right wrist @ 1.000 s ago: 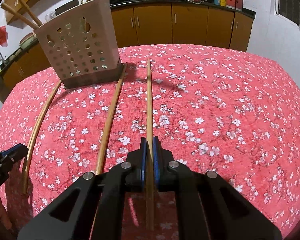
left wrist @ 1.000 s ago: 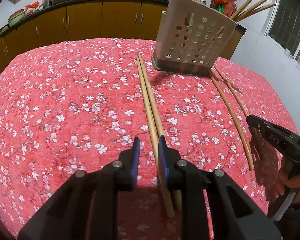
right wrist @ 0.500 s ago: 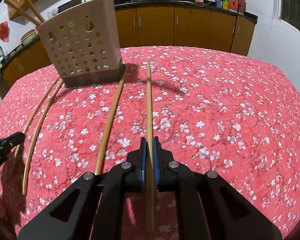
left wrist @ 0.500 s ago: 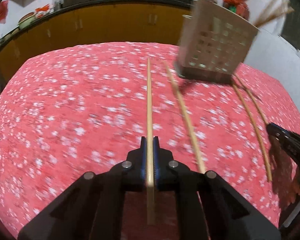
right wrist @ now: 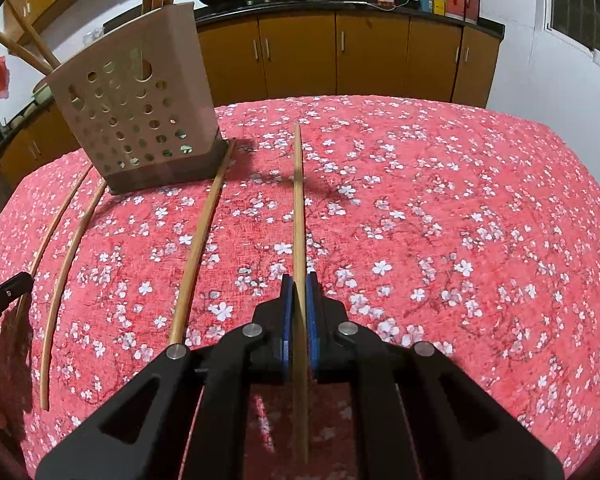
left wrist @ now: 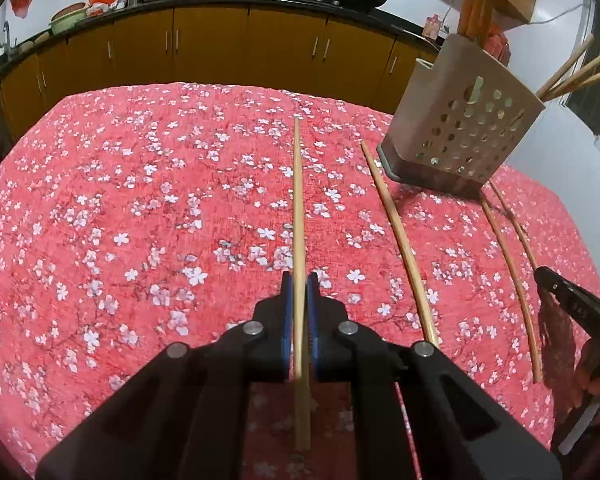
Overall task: Organize utensils
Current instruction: 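Lift both held chopsticks upright and insert them into the beige holder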
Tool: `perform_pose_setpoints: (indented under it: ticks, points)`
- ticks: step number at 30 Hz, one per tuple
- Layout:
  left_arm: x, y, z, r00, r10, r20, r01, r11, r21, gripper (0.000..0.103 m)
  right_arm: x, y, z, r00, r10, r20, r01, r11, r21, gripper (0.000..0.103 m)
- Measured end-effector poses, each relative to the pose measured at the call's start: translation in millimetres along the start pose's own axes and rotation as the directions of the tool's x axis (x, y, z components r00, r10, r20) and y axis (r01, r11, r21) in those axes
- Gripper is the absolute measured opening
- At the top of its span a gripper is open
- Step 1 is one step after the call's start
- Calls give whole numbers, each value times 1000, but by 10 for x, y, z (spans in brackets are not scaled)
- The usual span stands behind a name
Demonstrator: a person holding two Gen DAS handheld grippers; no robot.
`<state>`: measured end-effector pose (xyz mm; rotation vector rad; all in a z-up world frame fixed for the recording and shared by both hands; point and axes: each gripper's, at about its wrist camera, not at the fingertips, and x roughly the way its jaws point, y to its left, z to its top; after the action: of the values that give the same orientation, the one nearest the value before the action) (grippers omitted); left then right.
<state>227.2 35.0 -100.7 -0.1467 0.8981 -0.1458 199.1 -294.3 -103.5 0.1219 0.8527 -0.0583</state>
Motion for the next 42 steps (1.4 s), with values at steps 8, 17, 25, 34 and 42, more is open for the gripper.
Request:
perform_pose_setpoints:
  ticks: [8, 17, 25, 34, 42]
  points:
    - [5, -7, -1, 1000, -7, 0, 7, 1000, -8, 10, -1, -3, 2, 1000, -1, 0, 1, 1000, 0, 8]
    - [-5, 24, 2, 1000, -16, 0, 16, 1000, -18, 10, -5, 2, -1, 1000, 0, 0, 0, 1000, 1, 8]
    - [-46, -85, -49, 999, 35, -2, -34, 998, 43, 10, -45, 20, -84, 1000, 1, 0, -1, 1000, 2, 8]
    - [-95, -153, -131, 999, 46, -5, -45, 997, 64, 9, -83, 25, -162, 1000, 19, -1, -19, 1000, 11, 8]
    - [-215, -180, -100, 999, 36, -6, -35, 997, 69, 8, -381, -5, -113, 997, 42, 69, -43, 999, 23, 7]
